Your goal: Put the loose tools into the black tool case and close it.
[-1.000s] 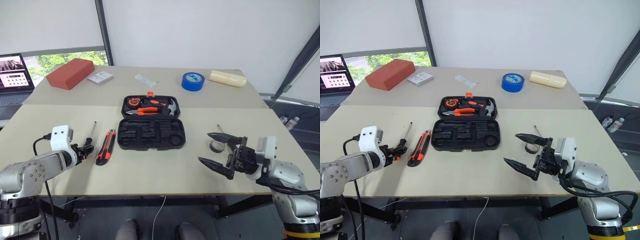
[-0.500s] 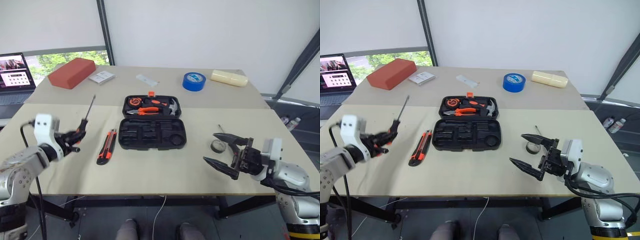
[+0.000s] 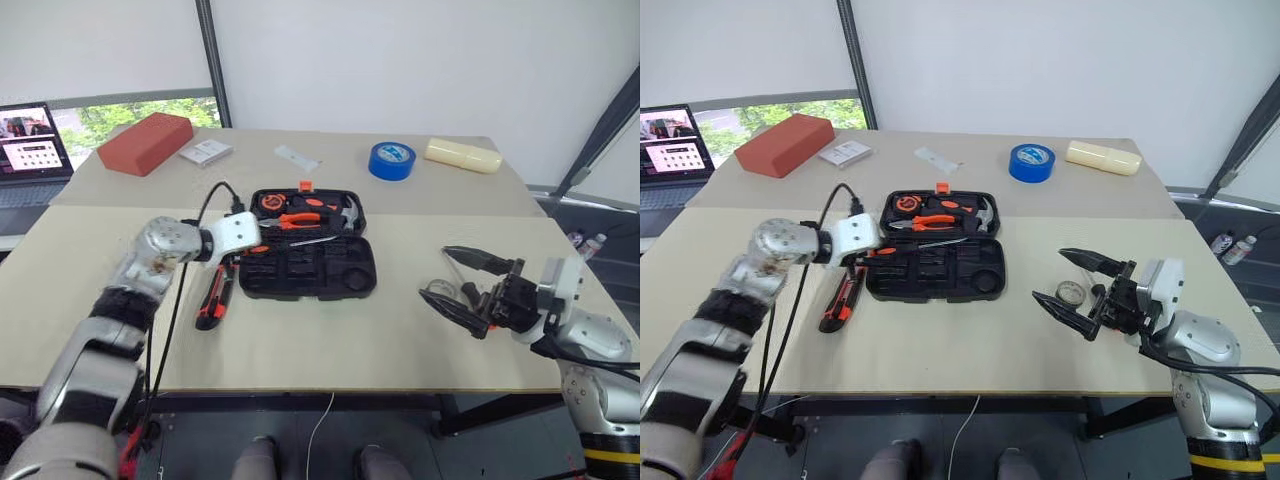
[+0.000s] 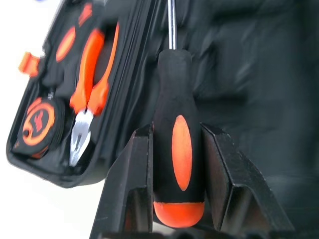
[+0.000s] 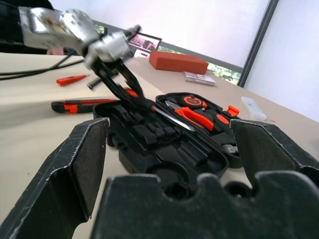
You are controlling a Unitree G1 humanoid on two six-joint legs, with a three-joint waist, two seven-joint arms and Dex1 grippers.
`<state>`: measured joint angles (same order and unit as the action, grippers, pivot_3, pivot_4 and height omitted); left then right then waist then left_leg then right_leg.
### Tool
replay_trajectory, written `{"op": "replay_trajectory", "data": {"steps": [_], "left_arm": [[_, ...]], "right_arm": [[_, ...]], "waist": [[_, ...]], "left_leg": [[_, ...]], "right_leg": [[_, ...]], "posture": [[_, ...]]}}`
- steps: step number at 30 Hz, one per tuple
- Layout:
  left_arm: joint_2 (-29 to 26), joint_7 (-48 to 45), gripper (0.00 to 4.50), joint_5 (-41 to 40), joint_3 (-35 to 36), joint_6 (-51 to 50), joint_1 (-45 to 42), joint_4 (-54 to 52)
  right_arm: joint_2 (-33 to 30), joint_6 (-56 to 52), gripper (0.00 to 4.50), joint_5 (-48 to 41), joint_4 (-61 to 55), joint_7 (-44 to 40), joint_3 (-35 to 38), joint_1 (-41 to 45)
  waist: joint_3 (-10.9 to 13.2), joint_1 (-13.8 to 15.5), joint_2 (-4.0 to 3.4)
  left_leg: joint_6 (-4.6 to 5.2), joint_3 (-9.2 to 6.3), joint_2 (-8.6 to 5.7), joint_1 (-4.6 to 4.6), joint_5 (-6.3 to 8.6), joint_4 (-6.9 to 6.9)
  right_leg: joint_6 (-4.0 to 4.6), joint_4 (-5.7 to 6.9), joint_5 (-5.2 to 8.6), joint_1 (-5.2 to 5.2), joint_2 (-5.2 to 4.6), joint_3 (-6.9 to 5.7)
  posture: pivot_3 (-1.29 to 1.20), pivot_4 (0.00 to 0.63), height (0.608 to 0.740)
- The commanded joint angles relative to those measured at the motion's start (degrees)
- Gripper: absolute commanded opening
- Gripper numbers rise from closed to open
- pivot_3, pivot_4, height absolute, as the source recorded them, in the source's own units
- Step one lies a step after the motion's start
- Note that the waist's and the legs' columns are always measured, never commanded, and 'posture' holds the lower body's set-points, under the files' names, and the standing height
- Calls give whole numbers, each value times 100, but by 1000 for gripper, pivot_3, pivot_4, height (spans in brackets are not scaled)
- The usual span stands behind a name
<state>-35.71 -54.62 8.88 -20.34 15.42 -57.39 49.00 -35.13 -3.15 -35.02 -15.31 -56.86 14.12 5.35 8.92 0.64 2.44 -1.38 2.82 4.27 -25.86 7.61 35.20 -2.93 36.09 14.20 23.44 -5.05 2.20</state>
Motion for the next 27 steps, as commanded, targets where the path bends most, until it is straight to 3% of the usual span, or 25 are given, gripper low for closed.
{"op": "replay_trajectory", "data": {"steps": [1, 9, 17, 19, 24, 27], "left_arm": [[157, 320, 878, 357, -19, 694, -486, 750], [452, 387, 878, 776, -47, 1420, -804, 1715], [570, 669, 878, 904, 43, 1488, -906, 2115], [611, 795, 1886, 868, 133, 1543, -932, 2161], [728, 766, 3554, 493, 602, 1625, -948, 2214], [876, -4, 3554, -652, 1606, 1095, -845, 2133]], "right_arm": [[-21, -192, 4500, -120, -596, 343, 147, -93], [-64, -615, 4500, -169, -1138, 840, 163, -128], [-52, -732, 4500, -141, -1220, 991, 188, -118], [-48, -733, 4500, -140, -1224, 1014, 194, -132], [-32, -705, 4500, -144, -1228, 1012, 221, -216], [-5, -706, 4500, -183, -1260, 1009, 273, -383]], "waist": [[0, 1, 0], [0, 11, 1], [0, 9, 1], [0, 9, 1], [0, 8, 1], [0, 17, 1]], "left_leg": [[0, 0, 0, -11, 0, 4], [-1, 0, -6, -22, -1, 23], [0, -4, -6, -30, 0, 66], [0, -4, -6, -30, 0, 69], [0, -6, -6, -30, -1, 70], [0, -7, -6, -33, -1, 70]], "right_leg": [[-2, -1, -1, 9, 0, 0], [-10, 5, -7, 15, -4, 0], [-18, 16, -13, 6, -5, 0], [-19, 17, -15, 4, -6, 0], [-20, 17, -18, 4, -5, 0], [-20, 16, -18, 4, -5, -1]], "posture": [[0, 150, 740], [0, 150, 740], [0, 150, 740], [0, 150, 740], [0, 150, 740], [0, 150, 740]]}}
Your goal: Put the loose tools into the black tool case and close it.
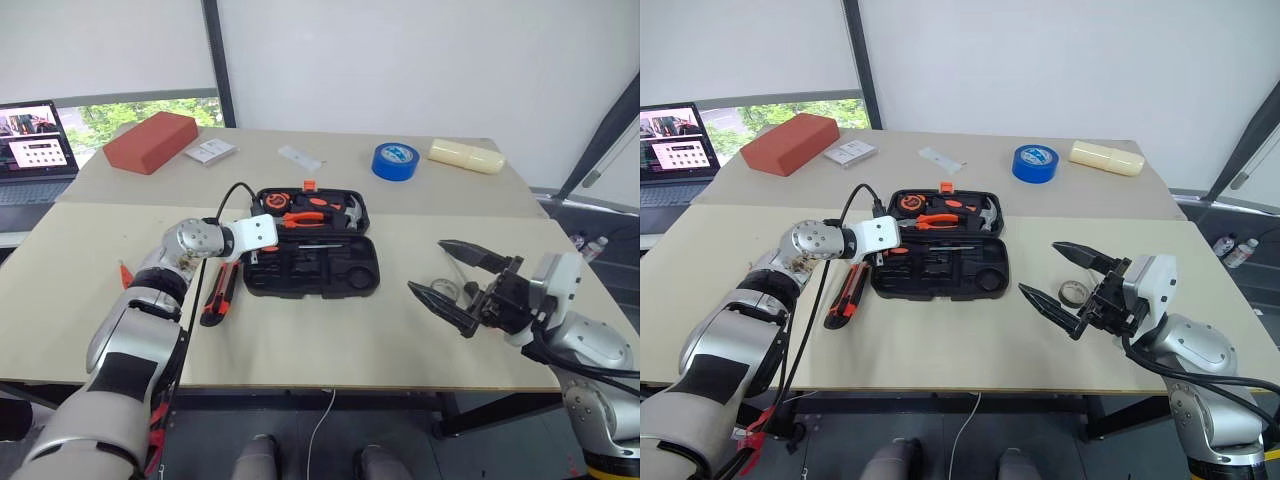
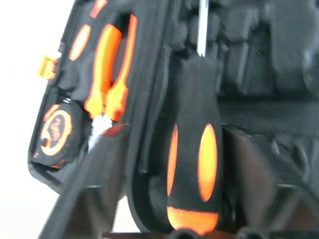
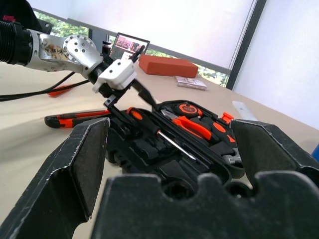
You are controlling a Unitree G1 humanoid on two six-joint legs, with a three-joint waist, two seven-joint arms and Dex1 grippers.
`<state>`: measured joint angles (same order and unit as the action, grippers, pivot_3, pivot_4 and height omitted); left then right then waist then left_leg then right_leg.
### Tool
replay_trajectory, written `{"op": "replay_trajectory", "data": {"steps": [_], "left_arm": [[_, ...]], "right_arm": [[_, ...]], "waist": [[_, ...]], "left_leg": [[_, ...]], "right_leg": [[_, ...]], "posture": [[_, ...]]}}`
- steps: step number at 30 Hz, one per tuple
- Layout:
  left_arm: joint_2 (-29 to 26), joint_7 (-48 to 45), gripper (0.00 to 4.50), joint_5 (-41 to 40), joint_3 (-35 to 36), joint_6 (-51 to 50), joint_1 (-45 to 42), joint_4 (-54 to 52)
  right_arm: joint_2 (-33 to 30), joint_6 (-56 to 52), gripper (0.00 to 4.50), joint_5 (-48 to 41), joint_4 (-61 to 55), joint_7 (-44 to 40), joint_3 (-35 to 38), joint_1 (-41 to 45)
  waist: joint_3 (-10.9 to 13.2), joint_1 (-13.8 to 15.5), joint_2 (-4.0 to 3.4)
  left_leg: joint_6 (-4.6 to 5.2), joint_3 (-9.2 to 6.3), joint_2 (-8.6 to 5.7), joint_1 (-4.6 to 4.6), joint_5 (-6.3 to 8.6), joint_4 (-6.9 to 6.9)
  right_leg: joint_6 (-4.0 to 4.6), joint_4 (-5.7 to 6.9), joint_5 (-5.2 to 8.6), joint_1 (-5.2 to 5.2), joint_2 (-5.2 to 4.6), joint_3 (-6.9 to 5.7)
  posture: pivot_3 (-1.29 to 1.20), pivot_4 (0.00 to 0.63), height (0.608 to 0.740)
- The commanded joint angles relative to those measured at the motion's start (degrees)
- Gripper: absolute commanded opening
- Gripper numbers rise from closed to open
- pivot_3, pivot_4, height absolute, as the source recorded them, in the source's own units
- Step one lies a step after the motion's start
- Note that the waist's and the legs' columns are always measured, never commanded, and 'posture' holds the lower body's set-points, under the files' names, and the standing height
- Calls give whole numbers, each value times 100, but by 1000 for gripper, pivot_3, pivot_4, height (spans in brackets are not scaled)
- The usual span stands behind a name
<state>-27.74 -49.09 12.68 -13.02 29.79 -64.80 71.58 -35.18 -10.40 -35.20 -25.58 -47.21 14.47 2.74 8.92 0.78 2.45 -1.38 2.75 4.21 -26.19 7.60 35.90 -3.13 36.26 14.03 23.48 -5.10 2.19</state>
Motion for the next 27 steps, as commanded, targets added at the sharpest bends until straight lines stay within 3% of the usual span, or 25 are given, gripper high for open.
{"op": "replay_trajectory", "data": {"steps": [1, 2, 4, 11, 21, 27], "left_arm": [[96, -649, 3554, -1228, 1081, -487, -74, -142], [80, -629, 3126, -1292, 1187, -602, 0, -158], [104, -651, 2798, -1386, 1315, -812, 161, -217], [422, -348, 201, -1364, 1398, -1435, 373, -438], [881, 15, 78, -1359, 1428, -2257, 315, -467], [1039, 711, 78, -1096, 1294, -2821, 178, -223]], "right_arm": [[7, 27, 4500, -174, -243, 46, 260, -170], [25, 54, 4500, -173, -255, 44, 280, -244], [64, 108, 4500, -164, -262, 40, 294, -366], [165, 274, 4500, -91, -66, -83, 281, -465], [340, 482, 4500, -17, -14, -176, 201, -716], [422, 528, 4500, 13, -82, -138, 149, -876]], "waist": [[0, 0, 0], [0, -6, 0], [-1, -9, -1], [2, 8, 3], [2, -9, 3], [1, -14, 3]], "left_leg": [[0, 0, 0, 0, 0, 0], [0, -1, -1, 0, 0, 0], [1, -1, 0, 1, 0, 0], [1, -4, -1, 5, -1, 16], [0, -10, -3, 5, 0, 30], [0, -13, -3, 6, 0, 30]], "right_leg": [[0, -1, 0, 0, -1, 0], [0, 0, 0, 0, 0, 0], [0, 2, 0, -1, 0, 0], [-1, 25, 1, -3, 1, 0], [-2, 43, 2, -4, 0, 0], [-1, 48, 3, -3, 1, 0]], "posture": [[0, 150, 740], [0, 150, 740], [0, 150, 740], [0, 150, 740], [0, 150, 740], [0, 150, 740]]}}
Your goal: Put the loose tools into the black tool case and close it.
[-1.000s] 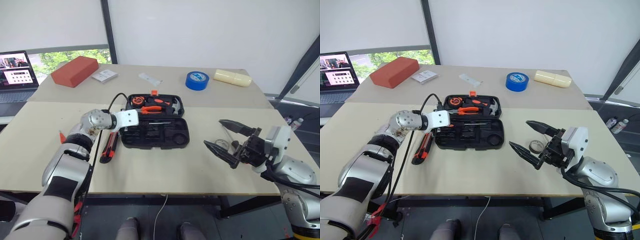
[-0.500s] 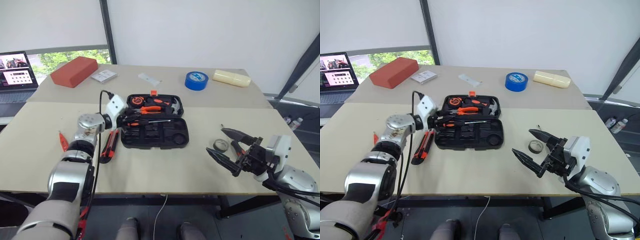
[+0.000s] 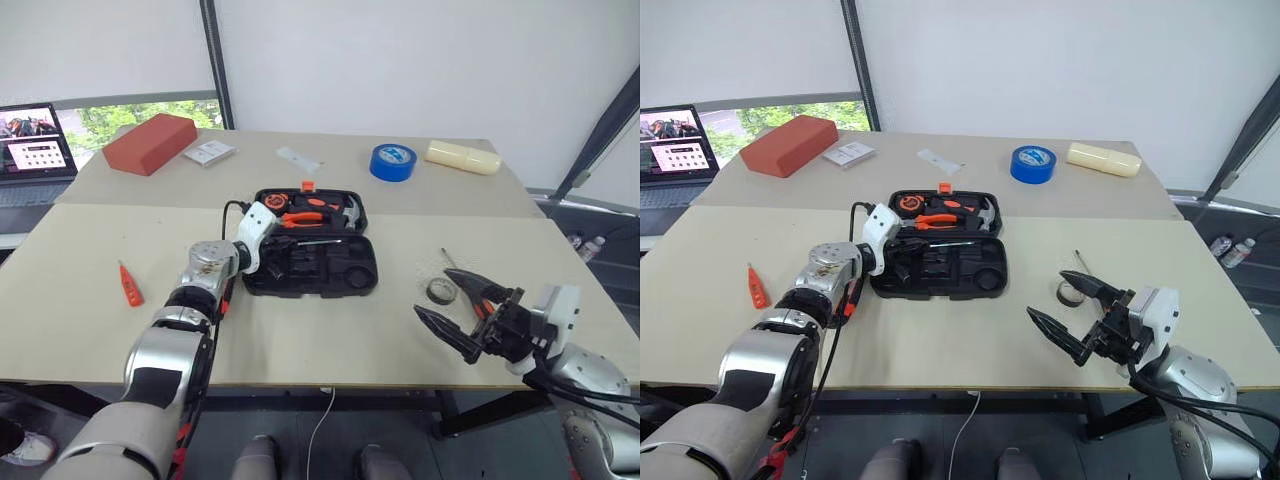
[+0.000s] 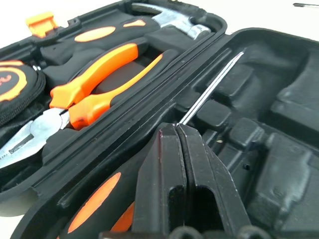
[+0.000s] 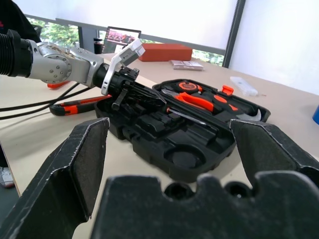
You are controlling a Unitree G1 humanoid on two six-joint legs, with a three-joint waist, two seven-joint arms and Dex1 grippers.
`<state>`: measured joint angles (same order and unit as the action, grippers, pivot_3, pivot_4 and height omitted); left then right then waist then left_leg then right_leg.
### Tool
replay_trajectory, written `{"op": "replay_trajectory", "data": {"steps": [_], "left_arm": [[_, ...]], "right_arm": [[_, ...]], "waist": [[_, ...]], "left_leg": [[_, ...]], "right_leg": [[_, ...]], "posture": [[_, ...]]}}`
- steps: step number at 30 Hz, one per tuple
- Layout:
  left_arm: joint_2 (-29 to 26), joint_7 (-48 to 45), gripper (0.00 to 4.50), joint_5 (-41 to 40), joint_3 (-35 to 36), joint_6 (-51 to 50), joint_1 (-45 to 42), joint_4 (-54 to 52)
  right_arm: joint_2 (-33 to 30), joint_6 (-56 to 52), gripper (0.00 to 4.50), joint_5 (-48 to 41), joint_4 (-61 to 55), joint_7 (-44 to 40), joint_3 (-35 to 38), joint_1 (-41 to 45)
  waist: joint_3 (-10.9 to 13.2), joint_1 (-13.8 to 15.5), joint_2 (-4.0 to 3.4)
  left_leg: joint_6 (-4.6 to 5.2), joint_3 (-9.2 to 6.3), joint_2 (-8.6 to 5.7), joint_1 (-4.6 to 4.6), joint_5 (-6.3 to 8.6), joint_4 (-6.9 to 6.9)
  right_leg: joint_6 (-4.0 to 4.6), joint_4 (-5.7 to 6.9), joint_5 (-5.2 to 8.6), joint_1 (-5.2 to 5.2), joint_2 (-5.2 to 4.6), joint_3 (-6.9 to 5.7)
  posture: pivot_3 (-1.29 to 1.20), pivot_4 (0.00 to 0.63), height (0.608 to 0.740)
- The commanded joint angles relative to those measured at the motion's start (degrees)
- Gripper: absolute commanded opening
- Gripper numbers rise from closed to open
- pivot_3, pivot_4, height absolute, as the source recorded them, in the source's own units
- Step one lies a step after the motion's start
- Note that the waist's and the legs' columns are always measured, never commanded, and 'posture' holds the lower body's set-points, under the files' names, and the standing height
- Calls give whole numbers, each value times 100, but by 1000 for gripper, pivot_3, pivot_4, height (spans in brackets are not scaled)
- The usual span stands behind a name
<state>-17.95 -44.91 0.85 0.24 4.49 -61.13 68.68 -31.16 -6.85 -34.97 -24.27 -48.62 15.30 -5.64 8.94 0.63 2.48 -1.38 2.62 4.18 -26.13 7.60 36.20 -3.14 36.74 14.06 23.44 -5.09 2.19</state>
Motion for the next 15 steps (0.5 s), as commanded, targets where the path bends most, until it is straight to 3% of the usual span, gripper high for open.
{"op": "replay_trajectory", "data": {"steps": [1, 15], "left_arm": [[101, 360, 78, 97, -36, -369, -210, 85], [310, 434, 78, 101, -41, -1419, -104, 46]], "right_arm": [[34, 186, 4500, 1, -214, 3, 56, -54], [245, 319, 4500, 85, -295, 175, 55, -317]], "waist": [[0, 1, 0], [-5, 6, -7]], "left_leg": [[0, 0, -1, 0, 0, 1], [-4, -2, -7, 41, 2, -3]], "right_leg": [[-4, 0, 2, -1, 0, 0], [-30, -1, 23, -37, -6, 0]], "posture": [[0, 150, 740], [0, 150, 740]]}}
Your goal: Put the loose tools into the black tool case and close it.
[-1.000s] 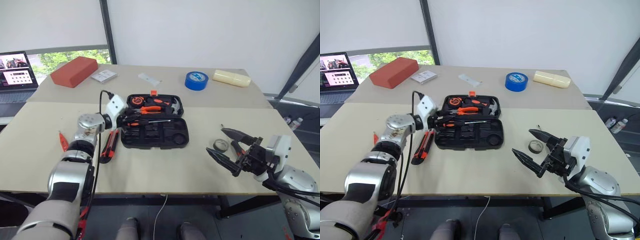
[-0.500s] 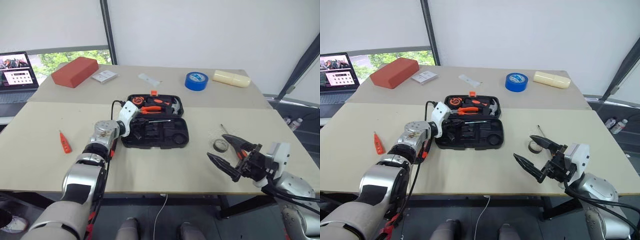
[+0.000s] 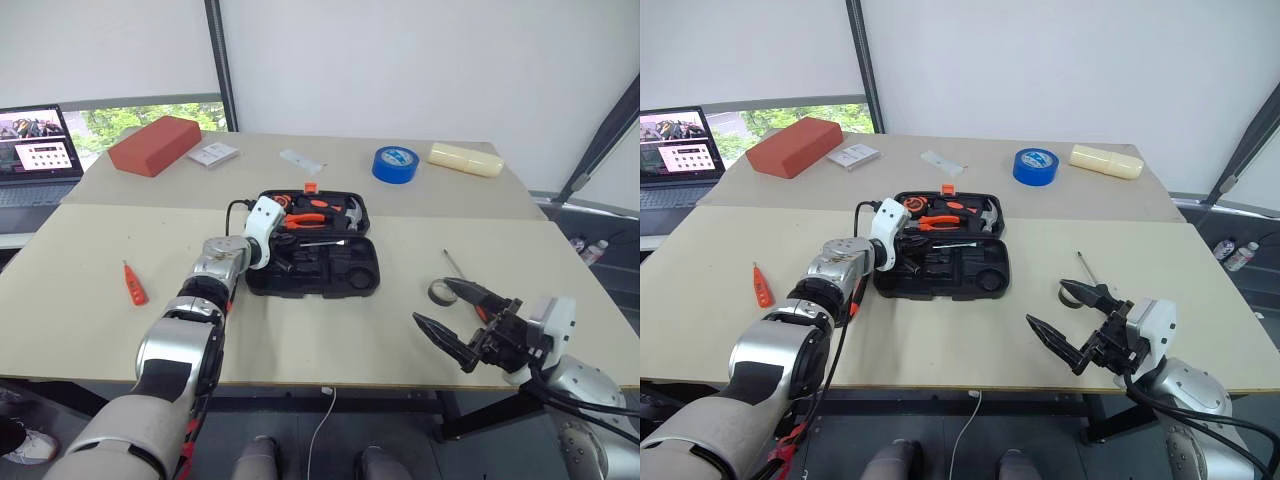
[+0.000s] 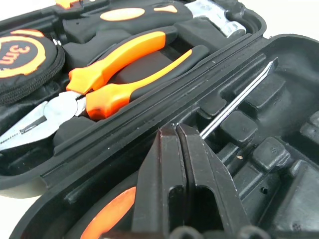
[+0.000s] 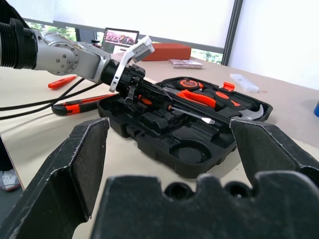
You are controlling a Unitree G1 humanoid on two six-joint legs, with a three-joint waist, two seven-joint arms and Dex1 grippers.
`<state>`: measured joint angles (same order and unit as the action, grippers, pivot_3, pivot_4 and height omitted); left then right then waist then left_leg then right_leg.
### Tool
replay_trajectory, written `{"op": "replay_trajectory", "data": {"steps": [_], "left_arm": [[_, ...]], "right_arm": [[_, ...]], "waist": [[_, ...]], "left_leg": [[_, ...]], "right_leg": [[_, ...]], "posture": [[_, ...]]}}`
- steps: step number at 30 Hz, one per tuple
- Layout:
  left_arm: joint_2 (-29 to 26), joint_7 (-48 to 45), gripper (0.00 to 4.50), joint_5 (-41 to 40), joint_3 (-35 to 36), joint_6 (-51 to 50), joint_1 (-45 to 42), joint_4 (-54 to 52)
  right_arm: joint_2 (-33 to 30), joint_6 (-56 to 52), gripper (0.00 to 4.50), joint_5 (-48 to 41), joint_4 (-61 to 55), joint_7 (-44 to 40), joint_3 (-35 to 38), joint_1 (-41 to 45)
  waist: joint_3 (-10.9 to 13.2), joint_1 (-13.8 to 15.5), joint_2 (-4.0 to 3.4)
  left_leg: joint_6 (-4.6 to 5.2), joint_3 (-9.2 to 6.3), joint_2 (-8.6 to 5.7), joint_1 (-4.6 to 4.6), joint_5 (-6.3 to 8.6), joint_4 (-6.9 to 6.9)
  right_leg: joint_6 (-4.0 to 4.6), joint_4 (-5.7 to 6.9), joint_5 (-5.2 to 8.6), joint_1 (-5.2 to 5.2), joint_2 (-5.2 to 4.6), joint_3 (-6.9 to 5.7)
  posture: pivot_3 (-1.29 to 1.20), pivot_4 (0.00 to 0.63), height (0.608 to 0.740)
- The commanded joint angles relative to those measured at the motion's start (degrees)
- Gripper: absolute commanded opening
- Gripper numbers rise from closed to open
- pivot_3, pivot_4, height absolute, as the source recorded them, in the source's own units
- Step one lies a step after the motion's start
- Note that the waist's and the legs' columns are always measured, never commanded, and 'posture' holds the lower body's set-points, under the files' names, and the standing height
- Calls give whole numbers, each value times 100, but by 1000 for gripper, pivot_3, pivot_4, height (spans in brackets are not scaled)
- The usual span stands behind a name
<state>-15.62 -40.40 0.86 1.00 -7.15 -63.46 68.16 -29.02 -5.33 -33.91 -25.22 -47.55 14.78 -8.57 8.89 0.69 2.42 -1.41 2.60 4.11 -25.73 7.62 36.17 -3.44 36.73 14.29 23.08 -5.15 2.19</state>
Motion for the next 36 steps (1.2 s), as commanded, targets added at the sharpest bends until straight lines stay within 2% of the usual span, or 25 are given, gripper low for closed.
{"op": "replay_trajectory", "data": {"steps": [1, 13, 16, 18, 19, 22, 25, 29, 33, 36], "left_arm": [[78, -22, 78, 86, -107, -273, 133, 89], [242, 65, 78, 388, -376, -167, -37, 246], [113, 44, 78, 159, -129, 360, 85, 27], [-115, -594, 580, -508, 422, 1109, 351, -569], [-194, -784, 679, -706, 594, 1358, 450, -765], [-554, -1851, 1787, -1444, 1014, 1752, 1013, -1739], [-961, -2456, 2958, -2134, 1308, 1282, 1751, -3012], [-1674, -2767, 4456, -2749, 1396, 160, 3405, -5205], [-2104, -2808, 4456, -3087, 1579, -275, 4981, -6733], [-2294, -3041, 4456, -3015, 1737, 141, 5985, -7255]], "right_arm": [[38, 165, 4500, -24, -203, 78, 108, -27], [166, 90, 4500, -25, -133, 344, 77, 20], [209, 92, 4500, 25, -164, 538, 149, 2], [192, 65, 4500, -67, -203, 665, 334, -67], [180, 39, 4500, -126, -222, 700, 395, -97], [47, -43, 4500, -209, -274, 710, 600, -248], [-81, -53, 4500, -238, -240, 658, 856, -464], [-169, -67, 4500, -181, 66, 614, 1318, -957], [-159, -102, 4500, 173, 366, 916, 1641, -1379], [-223, -340, 4500, 418, 581, 1202, 1783, -1624]], "waist": [[-1, 0, -1], [-1, 11, -2], [-1, 12, -2], [-2, -2, -2], [-1, -7, -2], [1, -61, 0], [0, -101, -2], [-8, -124, -15], [-8, -107, -15], [-7, -78, -16]], "left_leg": [[0, 0, 0, 3, 0, 0], [-22, 1, -4, 8, 14, -4], [-22, 1, -6, 9, 14, -5], [-22, 1, -7, 9, 14, -8], [-23, 4, -7, 8, 14, -14], [0, 3, -4, -5, 0, -26], [2, 2, -2, -3, -1, -39], [6, 8, -3, 18, 2, -43], [3, 10, 0, 23, 3, -40], [-40, 19, 7, 26, 30, -39]], "right_leg": [[0, 0, 0, -2, 0, 0], [-3, -1, 5, -6, -4, 1], [-4, -1, 6, -6, -6, 1], [-4, -2, 6, -5, -8, 1], [-1, -3, 6, -1, -9, 3], [42, -1, -11, 16, -5, 3], [47, 1, -4, 18, -4, 3], [45, -4, 1, -2, -12, 5], [80, -2, 24, -3, -17, 4], [96, -3, 34, 4, -22, 3]], "posture": [[0, 150, 740], [0, 150, 740], [0, 150, 740], [0, 150, 740], [0, 150, 740], [0, 150, 740], [0, 150, 740], [0, 150, 740], [0, 150, 740], [0, 150, 740]]}}
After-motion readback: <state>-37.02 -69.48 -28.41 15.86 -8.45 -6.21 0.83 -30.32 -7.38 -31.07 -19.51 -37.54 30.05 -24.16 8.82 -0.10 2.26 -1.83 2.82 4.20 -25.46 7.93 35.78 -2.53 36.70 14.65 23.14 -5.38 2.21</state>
